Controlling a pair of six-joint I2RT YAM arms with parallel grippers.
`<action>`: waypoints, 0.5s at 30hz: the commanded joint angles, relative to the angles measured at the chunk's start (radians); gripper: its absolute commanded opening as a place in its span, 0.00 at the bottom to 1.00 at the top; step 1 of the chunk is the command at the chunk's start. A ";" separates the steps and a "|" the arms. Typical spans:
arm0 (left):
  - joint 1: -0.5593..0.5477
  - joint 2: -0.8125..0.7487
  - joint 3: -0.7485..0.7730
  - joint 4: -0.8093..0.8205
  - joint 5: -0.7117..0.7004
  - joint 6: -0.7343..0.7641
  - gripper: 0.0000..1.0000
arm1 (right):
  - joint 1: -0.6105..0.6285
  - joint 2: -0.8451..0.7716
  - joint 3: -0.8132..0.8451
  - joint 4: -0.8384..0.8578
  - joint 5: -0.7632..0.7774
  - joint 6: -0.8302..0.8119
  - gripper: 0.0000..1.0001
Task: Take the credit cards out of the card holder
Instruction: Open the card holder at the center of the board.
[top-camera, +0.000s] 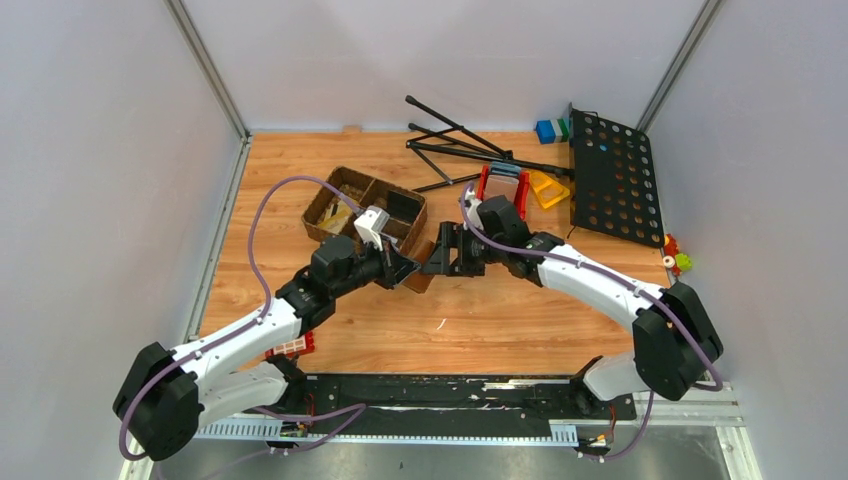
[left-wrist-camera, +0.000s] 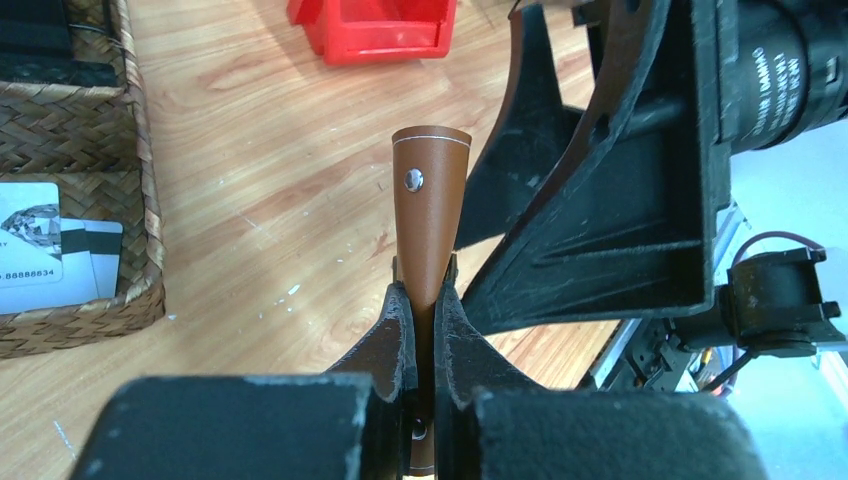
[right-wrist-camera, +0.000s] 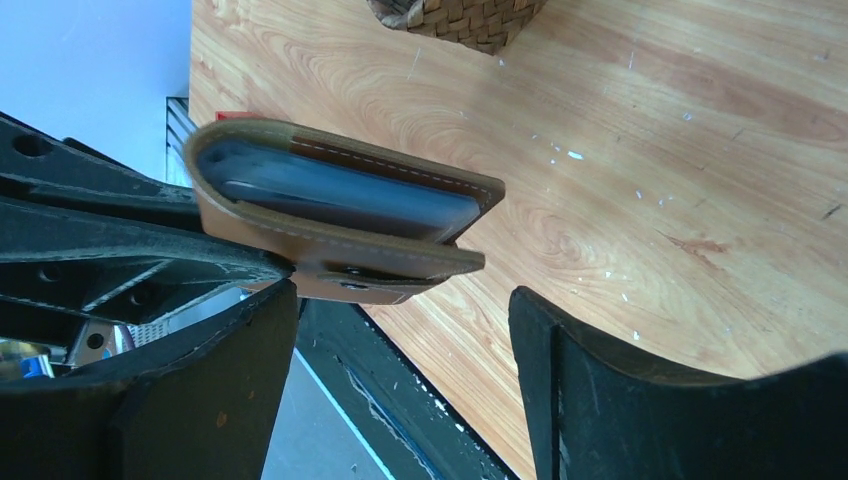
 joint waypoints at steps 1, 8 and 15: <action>-0.002 -0.006 0.002 0.110 0.033 -0.023 0.00 | 0.014 0.021 -0.015 0.085 -0.023 0.047 0.77; -0.002 -0.028 -0.028 0.155 0.025 -0.040 0.00 | 0.018 0.036 -0.012 -0.011 0.130 0.073 0.69; -0.005 -0.068 -0.028 0.086 -0.055 0.004 0.00 | 0.018 0.003 -0.040 -0.078 0.293 0.131 0.58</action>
